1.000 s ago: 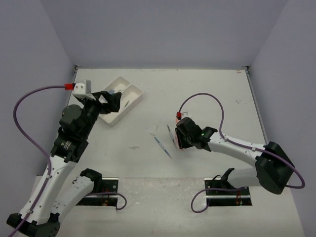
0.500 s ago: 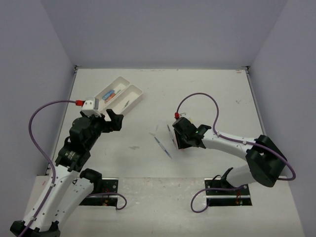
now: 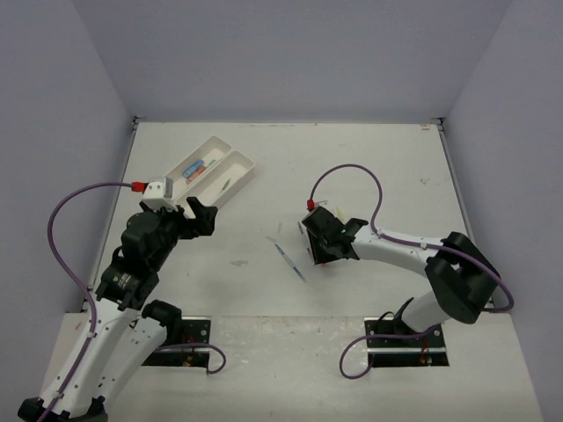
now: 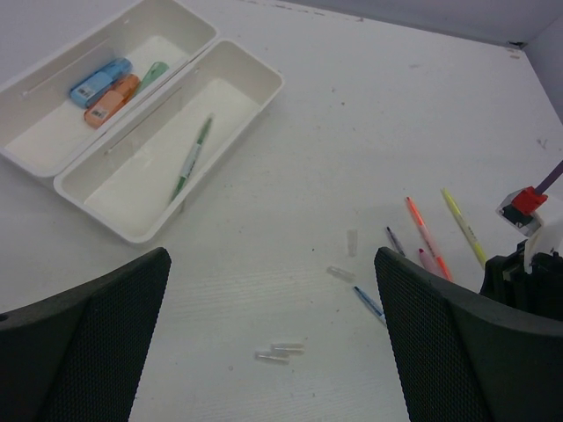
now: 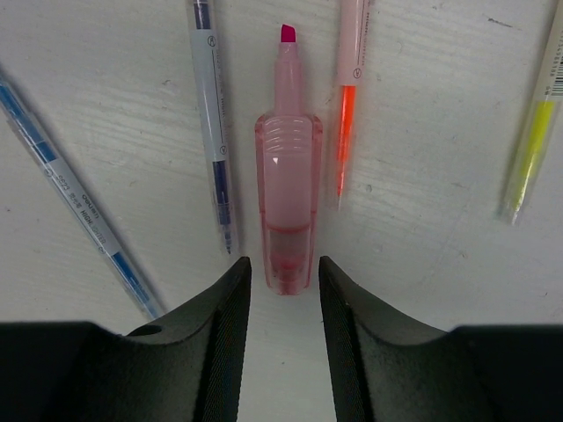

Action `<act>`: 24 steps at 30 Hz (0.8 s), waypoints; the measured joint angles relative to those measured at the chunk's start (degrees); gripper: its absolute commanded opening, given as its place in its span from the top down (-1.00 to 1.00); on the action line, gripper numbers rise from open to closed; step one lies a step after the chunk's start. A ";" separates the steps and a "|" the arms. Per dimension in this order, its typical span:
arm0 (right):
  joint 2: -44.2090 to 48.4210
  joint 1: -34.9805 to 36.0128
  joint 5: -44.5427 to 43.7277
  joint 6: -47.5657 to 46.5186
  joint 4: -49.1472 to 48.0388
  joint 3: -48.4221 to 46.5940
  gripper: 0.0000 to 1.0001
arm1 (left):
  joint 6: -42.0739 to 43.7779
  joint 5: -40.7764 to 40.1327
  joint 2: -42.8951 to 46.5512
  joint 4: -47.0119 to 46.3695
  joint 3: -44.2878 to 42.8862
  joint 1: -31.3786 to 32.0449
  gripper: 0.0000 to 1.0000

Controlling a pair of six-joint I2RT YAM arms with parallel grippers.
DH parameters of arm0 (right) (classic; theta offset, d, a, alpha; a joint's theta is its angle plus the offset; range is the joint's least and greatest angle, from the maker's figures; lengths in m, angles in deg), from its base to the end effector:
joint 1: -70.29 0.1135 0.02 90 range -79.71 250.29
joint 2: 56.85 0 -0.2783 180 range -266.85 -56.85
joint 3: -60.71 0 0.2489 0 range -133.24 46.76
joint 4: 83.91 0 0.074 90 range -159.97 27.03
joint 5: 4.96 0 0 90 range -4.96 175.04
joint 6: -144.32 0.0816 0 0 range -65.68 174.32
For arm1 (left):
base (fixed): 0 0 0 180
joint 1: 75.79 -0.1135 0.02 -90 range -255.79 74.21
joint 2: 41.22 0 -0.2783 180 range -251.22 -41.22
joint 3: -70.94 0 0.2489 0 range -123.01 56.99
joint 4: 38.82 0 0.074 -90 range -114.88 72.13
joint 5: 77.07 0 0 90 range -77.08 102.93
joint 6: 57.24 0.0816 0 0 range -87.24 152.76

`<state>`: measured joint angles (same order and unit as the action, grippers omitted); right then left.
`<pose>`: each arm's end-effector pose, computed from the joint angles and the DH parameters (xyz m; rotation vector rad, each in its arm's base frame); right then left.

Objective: Sort the stationery into containers
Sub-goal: Pick up the pen from the center of the board.

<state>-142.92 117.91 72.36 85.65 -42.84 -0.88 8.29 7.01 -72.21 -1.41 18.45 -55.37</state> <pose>0.2094 0.2029 0.1482 -0.3148 2.6530 0.1388 0.1550 -0.0487 0.3055 -0.1390 1.8658 -0.4494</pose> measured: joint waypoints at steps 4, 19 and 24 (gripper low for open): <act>-1.09 0.00 0.12 0.00 0.09 -0.14 0.30 | 0.02 0.92 -0.01 0.00 0.00 0.00 -1.00; -5.92 0.00 0.31 0.00 -0.08 -2.56 0.71 | 0.04 3.01 0.20 -0.02 0.00 0.28 -1.00; -4.90 0.00 0.18 -0.02 1.29 -2.68 0.93 | 0.03 3.85 0.19 -0.09 0.00 0.28 -1.00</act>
<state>-147.81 117.91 72.55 85.63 -41.55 -3.56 8.32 10.86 -72.03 -1.50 18.45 -55.08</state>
